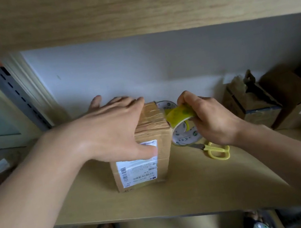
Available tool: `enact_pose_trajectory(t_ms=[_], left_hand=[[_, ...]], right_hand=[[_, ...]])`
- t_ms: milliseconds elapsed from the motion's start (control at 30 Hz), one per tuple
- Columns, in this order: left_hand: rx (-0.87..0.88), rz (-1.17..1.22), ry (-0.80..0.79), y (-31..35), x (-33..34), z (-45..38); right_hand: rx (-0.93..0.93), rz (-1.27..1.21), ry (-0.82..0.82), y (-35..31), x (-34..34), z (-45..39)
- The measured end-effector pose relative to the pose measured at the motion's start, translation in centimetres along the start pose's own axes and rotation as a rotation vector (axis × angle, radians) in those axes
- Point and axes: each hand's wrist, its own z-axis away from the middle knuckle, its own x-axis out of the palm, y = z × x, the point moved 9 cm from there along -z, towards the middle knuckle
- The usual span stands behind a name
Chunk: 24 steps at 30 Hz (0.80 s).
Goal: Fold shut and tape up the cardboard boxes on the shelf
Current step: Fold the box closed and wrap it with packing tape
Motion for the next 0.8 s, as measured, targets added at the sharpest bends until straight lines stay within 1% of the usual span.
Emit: enact_pose_trajectory(t_ms=[100, 200, 333, 400, 467, 600, 700, 800], left_hand=[[0.022, 0.024, 0.019, 1.6, -0.3, -1.5], [0.004, 0.062, 0.023, 1.9, -0.6, -2.7], [0.023, 0.152, 0.102, 1.9, -1.2, -2.8], [0.040, 0.255, 0.163, 1.4, -1.5, -2.3], [0.046, 0.375, 0.260, 0.5, -1.8, -1.7], [0.023, 0.627, 0.458, -1.4, -1.3, -0.6], [0.053, 0.849, 0.554, -2.6, 0.3, -0.1], [0.121, 0.999, 0.579, -3.1, 1.7, 0.0]], right_hand=[[-0.028, -0.020, -0.008, -0.9, 0.2, 0.2], [-0.041, -0.023, -0.012, -1.4, 0.4, 0.3], [-0.023, -0.041, 0.027, -0.7, -0.3, 0.3], [-0.017, -0.068, 0.069, -0.5, -1.2, 0.2], [-0.009, -0.122, 0.134, -0.5, -2.4, 0.3], [0.016, -0.330, 0.272, -0.1, -4.3, 0.4], [0.044, -0.496, 0.290, 0.1, -3.9, 0.4], [0.087, -0.627, 0.217, 0.0, -2.0, 0.5]])
